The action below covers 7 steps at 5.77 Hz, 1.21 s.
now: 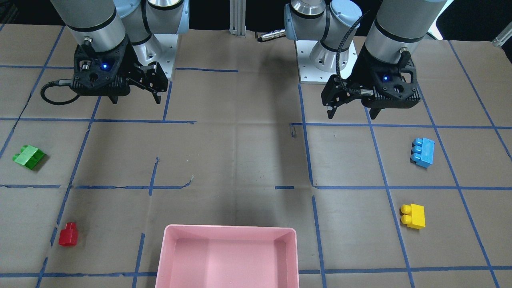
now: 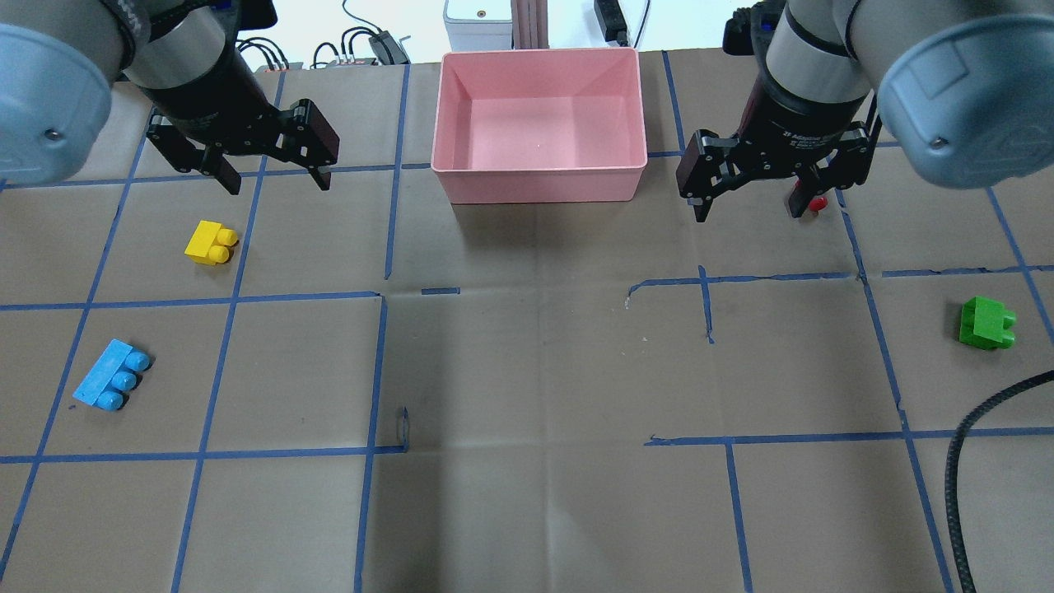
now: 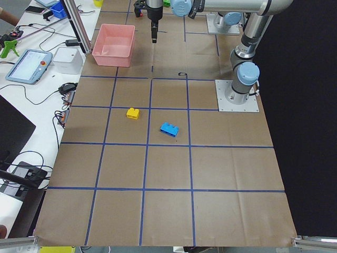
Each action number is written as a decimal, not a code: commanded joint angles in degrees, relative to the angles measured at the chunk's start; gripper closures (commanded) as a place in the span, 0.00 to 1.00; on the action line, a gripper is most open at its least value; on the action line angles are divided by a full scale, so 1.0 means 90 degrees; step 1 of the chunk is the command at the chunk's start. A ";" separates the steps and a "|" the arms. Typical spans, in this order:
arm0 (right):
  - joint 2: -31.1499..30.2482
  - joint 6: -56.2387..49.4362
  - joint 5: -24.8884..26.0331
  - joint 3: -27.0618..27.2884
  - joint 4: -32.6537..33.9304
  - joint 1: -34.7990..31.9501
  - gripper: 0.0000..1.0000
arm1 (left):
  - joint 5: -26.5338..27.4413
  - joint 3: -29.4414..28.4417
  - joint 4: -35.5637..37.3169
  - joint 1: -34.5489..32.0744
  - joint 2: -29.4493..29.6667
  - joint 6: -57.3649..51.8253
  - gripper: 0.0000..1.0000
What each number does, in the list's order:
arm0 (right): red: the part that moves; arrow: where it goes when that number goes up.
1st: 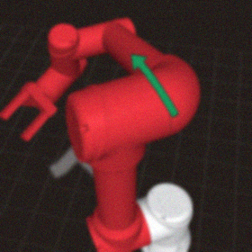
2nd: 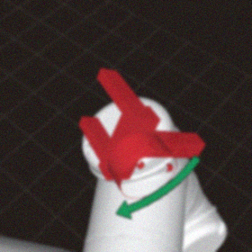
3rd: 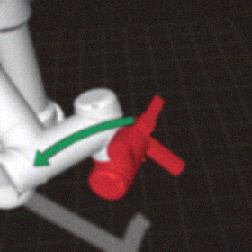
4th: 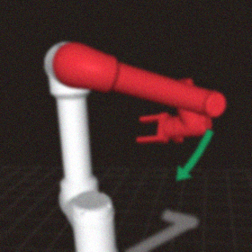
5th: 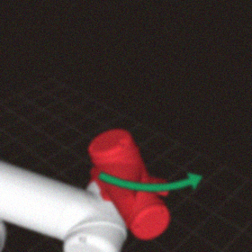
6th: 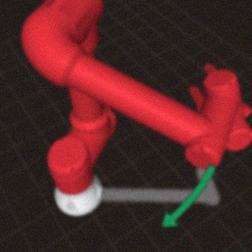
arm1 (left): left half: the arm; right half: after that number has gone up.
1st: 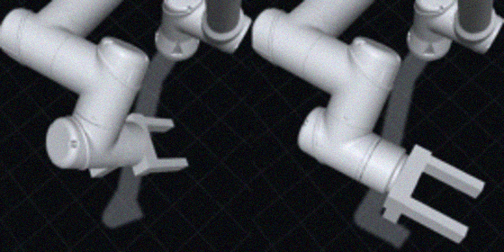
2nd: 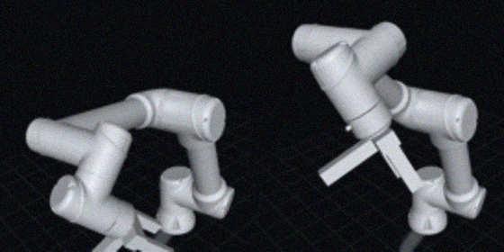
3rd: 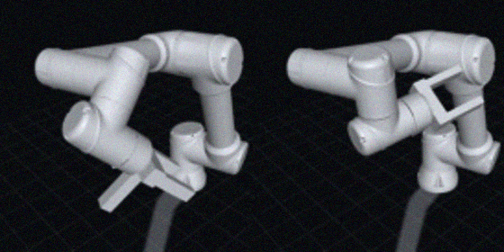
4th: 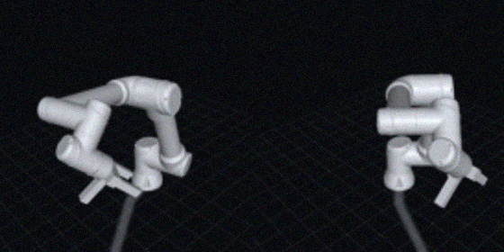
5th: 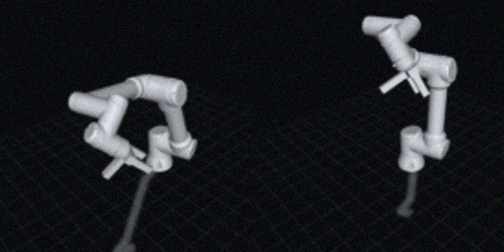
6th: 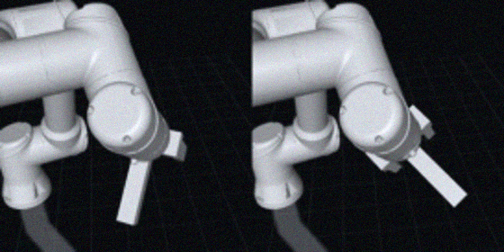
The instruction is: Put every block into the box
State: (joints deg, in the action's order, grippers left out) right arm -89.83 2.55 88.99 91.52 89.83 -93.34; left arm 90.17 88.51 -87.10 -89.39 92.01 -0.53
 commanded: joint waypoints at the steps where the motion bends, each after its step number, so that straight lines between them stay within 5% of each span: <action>1: 0.0020 0.0000 -0.0053 -0.0023 0.0019 -0.0010 0.00 | 0.0000 0.0009 0.0000 0.0000 -0.0018 0.0000 0.01; 7: -0.0057 -0.0039 -0.0044 0.0026 -0.0030 0.0010 0.00 | 0.0029 0.0039 0.0000 0.0175 -0.0038 -0.0455 0.01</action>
State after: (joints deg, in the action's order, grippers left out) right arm -90.04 2.29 88.56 91.77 89.79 -93.36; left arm 90.32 88.81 -87.10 -88.66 91.73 -1.96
